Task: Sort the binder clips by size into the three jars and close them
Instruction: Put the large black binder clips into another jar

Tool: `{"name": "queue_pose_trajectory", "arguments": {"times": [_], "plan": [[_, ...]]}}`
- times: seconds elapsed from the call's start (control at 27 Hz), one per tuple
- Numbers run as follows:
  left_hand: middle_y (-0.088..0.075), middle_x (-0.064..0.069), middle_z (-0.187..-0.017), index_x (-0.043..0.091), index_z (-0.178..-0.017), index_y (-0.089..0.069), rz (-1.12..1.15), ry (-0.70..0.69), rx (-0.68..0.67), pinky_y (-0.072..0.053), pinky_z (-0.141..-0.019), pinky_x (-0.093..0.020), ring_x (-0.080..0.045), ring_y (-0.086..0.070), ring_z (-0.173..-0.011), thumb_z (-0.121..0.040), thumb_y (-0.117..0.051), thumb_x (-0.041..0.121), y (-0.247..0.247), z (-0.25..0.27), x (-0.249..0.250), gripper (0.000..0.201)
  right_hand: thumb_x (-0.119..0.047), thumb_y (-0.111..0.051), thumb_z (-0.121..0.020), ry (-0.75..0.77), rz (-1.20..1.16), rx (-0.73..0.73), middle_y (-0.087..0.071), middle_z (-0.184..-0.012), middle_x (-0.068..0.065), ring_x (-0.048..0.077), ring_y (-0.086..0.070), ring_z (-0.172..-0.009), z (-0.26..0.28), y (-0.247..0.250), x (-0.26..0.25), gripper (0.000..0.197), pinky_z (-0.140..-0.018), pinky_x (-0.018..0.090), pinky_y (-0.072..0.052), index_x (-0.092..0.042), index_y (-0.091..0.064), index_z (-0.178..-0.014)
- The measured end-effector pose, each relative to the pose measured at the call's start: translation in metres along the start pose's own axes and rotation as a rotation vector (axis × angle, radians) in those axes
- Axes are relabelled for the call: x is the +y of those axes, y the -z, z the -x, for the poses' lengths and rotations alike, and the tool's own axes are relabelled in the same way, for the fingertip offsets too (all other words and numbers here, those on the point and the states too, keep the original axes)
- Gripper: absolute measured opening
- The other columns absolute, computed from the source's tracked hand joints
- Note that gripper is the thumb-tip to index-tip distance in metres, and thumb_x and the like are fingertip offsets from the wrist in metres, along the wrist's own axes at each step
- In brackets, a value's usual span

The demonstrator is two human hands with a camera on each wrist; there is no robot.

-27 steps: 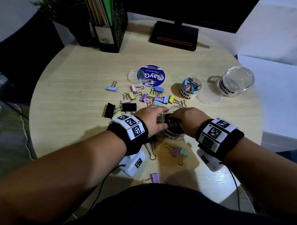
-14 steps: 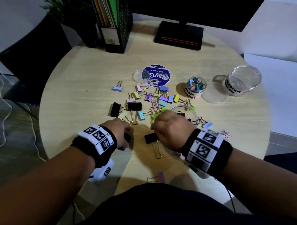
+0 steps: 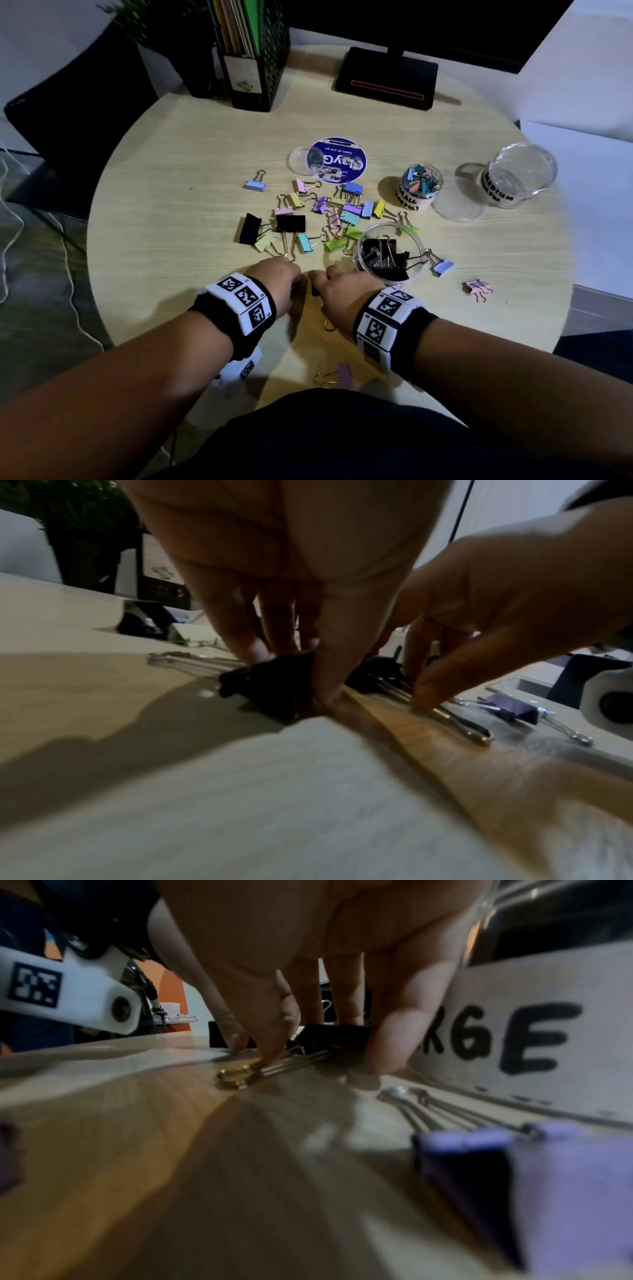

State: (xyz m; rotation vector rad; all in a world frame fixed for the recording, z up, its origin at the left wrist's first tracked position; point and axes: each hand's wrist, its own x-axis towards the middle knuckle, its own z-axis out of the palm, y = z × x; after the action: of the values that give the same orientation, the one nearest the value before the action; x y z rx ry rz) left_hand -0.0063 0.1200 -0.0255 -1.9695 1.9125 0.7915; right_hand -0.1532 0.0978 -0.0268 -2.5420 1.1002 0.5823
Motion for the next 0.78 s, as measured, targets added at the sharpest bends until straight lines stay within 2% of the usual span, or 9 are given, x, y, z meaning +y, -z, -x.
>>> {"name": "queue_pose_trajectory", "arguments": {"times": [0.19,0.26,0.33,0.41,0.48,0.56,0.63,0.7,0.78], "plan": [[-0.053,-0.004,-0.115,0.018,-0.113,-0.060,0.005,-0.056,0.030,-0.045,-0.091,-0.033,-0.024,-0.052,-0.110,-0.080,-0.061,0.012,0.005,-0.004,0.011,0.033,-0.012,-0.059,-0.081,-0.055,-0.065,-0.036,-0.043,-0.121,0.013,0.037,-0.051,-0.107,0.002,0.000,-0.001,0.055,-0.084,0.044,-0.051,-0.018,-0.037,-0.130],[-0.055,-0.002,-0.116,0.021,-0.111,-0.061,0.027,-0.063,0.047,-0.045,-0.092,-0.034,-0.024,-0.053,-0.109,-0.079,-0.062,0.012,0.006,-0.005,0.009,0.033,-0.008,-0.055,-0.083,-0.029,-0.082,-0.054,-0.038,-0.121,0.011,0.037,-0.048,-0.107,0.008,0.000,-0.002,0.056,-0.084,0.046,-0.051,-0.020,-0.033,-0.133],[-0.057,0.000,-0.116,0.023,-0.110,-0.062,0.048,-0.059,0.065,-0.046,-0.092,-0.033,-0.023,-0.054,-0.108,-0.079,-0.063,0.014,0.006,-0.004,0.006,0.032,-0.010,-0.052,-0.086,0.012,-0.078,-0.041,-0.036,-0.120,0.010,0.036,-0.047,-0.106,0.017,0.001,-0.004,0.055,-0.084,0.045,-0.051,-0.023,-0.030,-0.134],[-0.060,0.000,-0.115,0.024,-0.111,-0.061,0.061,-0.044,0.079,-0.047,-0.091,-0.032,-0.022,-0.055,-0.107,-0.080,-0.063,0.016,0.007,-0.003,0.004,0.032,-0.017,-0.051,-0.089,0.067,-0.065,0.037,-0.038,-0.119,0.009,0.034,-0.048,-0.105,0.027,0.004,-0.006,0.044,-0.085,0.042,-0.048,-0.023,-0.036,-0.130],[-0.061,0.000,-0.112,0.026,-0.109,-0.061,0.071,-0.017,0.073,-0.048,-0.087,-0.030,-0.022,-0.057,-0.103,-0.082,-0.061,0.017,0.009,-0.003,0.002,0.029,-0.024,-0.055,-0.085,0.094,-0.157,0.191,-0.043,-0.118,0.007,0.030,-0.051,-0.101,0.040,0.022,-0.003,0.039,-0.083,0.035,-0.045,-0.023,-0.045,-0.123],[-0.063,-0.001,-0.109,0.027,-0.106,-0.065,0.097,-0.002,0.072,-0.049,-0.082,-0.029,-0.022,-0.059,-0.099,-0.084,-0.061,0.019,0.016,-0.003,0.002,0.023,-0.026,-0.063,-0.077,0.012,-0.284,0.403,-0.049,-0.114,0.007,0.028,-0.056,-0.094,0.049,0.048,0.015,0.039,-0.075,0.029,-0.044,-0.020,-0.054,-0.114],[-0.065,-0.002,-0.109,0.025,-0.105,-0.068,0.144,-0.021,0.128,-0.048,-0.083,-0.028,-0.022,-0.060,-0.100,-0.086,-0.063,0.027,0.024,-0.004,0.004,0.020,-0.025,-0.068,-0.073,-0.134,-0.332,0.517,-0.051,-0.114,0.007,0.027,-0.057,-0.092,0.051,0.068,0.046,0.041,-0.074,0.028,-0.045,-0.019,-0.057,-0.112],[-0.067,0.000,-0.108,0.024,-0.104,-0.069,0.190,-0.045,0.207,-0.047,-0.086,-0.028,-0.020,-0.060,-0.101,-0.085,-0.065,0.034,0.035,-0.003,0.009,0.022,-0.023,-0.070,-0.073,-0.244,-0.300,0.469,-0.050,-0.117,0.005,0.026,-0.056,-0.097,0.045,0.075,0.073,0.042,-0.079,0.030,-0.047,-0.019,-0.057,-0.112],[-0.066,0.003,-0.107,0.025,-0.105,-0.069,0.224,-0.078,0.266,-0.046,-0.081,-0.024,-0.015,-0.059,-0.090,-0.085,-0.065,0.034,0.047,-0.001,0.019,0.023,-0.021,-0.071,-0.073,-0.272,-0.321,0.414,-0.051,-0.118,0.005,0.026,-0.056,-0.100,0.036,0.069,0.085,0.041,-0.085,0.034,-0.049,-0.020,-0.058,-0.112]]}}
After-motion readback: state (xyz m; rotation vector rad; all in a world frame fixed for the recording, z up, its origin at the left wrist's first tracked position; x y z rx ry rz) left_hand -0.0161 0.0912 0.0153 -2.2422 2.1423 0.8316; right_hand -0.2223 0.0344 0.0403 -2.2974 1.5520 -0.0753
